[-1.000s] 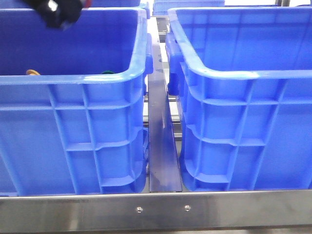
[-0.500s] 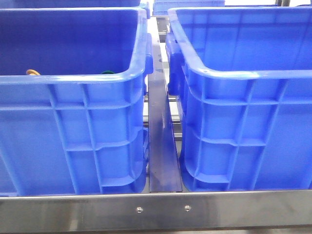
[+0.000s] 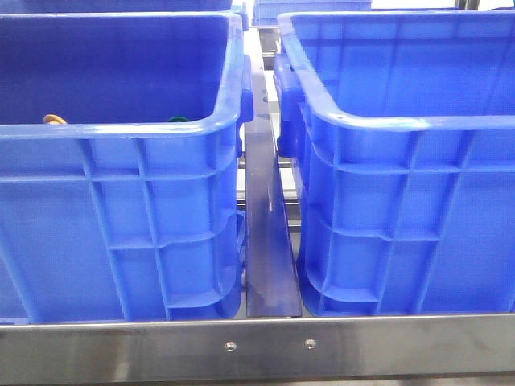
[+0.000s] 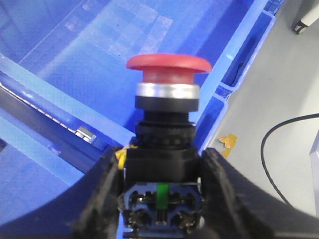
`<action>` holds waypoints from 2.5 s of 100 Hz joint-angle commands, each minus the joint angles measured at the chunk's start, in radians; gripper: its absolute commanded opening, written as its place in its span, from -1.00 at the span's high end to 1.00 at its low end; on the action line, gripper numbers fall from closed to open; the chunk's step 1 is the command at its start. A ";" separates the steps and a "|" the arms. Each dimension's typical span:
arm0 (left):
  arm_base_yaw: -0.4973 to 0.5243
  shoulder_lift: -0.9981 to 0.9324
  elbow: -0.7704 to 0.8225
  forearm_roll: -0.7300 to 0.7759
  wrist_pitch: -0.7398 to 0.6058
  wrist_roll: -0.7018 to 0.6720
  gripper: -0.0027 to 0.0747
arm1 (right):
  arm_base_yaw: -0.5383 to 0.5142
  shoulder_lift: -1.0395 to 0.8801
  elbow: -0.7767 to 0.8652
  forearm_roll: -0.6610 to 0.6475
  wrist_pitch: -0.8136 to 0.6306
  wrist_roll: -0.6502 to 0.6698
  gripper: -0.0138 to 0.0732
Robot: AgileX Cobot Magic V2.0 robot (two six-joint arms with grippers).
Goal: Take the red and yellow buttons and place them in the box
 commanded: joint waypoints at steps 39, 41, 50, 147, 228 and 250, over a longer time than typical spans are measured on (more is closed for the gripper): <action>-0.008 -0.034 -0.028 0.007 -0.055 0.000 0.98 | -0.003 0.386 -0.446 0.173 0.433 0.002 0.84; -0.008 -0.034 -0.028 0.007 -0.055 0.000 0.98 | -0.003 0.395 -0.448 0.187 0.433 0.002 0.84; -0.008 -0.034 -0.028 0.007 -0.055 0.000 0.98 | -0.003 0.437 -0.449 0.247 0.428 0.002 0.84; -0.008 -0.032 -0.028 0.007 -0.048 0.000 0.98 | -0.003 0.675 -0.448 1.370 0.674 -0.602 -0.65; -0.008 -0.032 -0.028 -0.004 -0.048 0.000 0.98 | 0.201 1.029 -0.449 1.642 0.792 -0.878 -0.46; -0.008 -0.032 -0.028 -0.004 -0.048 0.000 0.98 | 0.214 1.043 -0.450 1.662 0.815 -0.925 -0.04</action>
